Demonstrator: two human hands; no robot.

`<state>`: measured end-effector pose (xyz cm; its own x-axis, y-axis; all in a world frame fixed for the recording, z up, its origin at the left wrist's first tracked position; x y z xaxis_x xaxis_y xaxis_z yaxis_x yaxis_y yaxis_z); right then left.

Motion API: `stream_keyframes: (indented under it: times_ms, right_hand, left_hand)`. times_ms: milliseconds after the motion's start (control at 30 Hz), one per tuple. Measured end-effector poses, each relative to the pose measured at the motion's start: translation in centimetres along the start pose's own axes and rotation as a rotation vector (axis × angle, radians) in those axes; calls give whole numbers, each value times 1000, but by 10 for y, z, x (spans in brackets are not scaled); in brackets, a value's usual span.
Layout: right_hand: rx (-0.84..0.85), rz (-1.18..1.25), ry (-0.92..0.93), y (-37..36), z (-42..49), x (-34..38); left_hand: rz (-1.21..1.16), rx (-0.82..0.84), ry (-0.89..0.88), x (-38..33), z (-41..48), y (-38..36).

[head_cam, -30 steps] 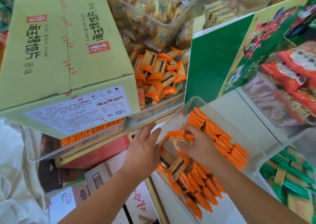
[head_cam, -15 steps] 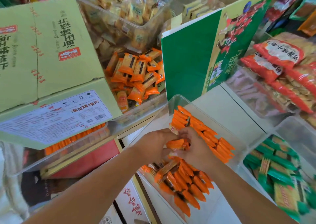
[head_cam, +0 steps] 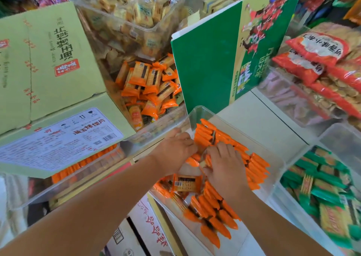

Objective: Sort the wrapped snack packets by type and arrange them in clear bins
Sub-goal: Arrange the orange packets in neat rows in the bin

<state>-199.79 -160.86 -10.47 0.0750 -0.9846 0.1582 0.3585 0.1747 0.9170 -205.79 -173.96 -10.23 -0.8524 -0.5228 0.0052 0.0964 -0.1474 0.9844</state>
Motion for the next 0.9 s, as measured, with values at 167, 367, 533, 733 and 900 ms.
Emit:
stream_keyframes:
  times_ms: [167, 367, 533, 733, 900]
  right_hand:
    - [69, -139, 32, -9, -4, 3]
    - [47, -101, -22, -7, 7, 4]
    - [138, -96, -97, -4, 8, -1]
    - [277, 317, 17, 12, 2, 50]
    - [755, 329, -172, -39, -16, 79]
  left_hand:
    - [235, 69, -4, 0, 9, -15]
    - [322, -50, -11, 5, 14, -8]
    - [163, -236, 82, 14, -1, 19]
    - [-223, -391, 520, 38, -91, 57]
    - [-363, -292, 580, 13, -128, 38]
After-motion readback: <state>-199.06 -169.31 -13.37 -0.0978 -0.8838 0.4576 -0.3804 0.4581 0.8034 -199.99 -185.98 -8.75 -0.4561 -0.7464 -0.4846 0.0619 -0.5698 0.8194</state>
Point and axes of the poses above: each hand's wrist, its own z-axis towards the middle knuckle, its own y-axis out of the back of the hand, x = y × z, the point moved 7 cm from there along z, towards the middle knuckle, and after that the axes turned 14 degrees about -x, right-handed, at the moved point
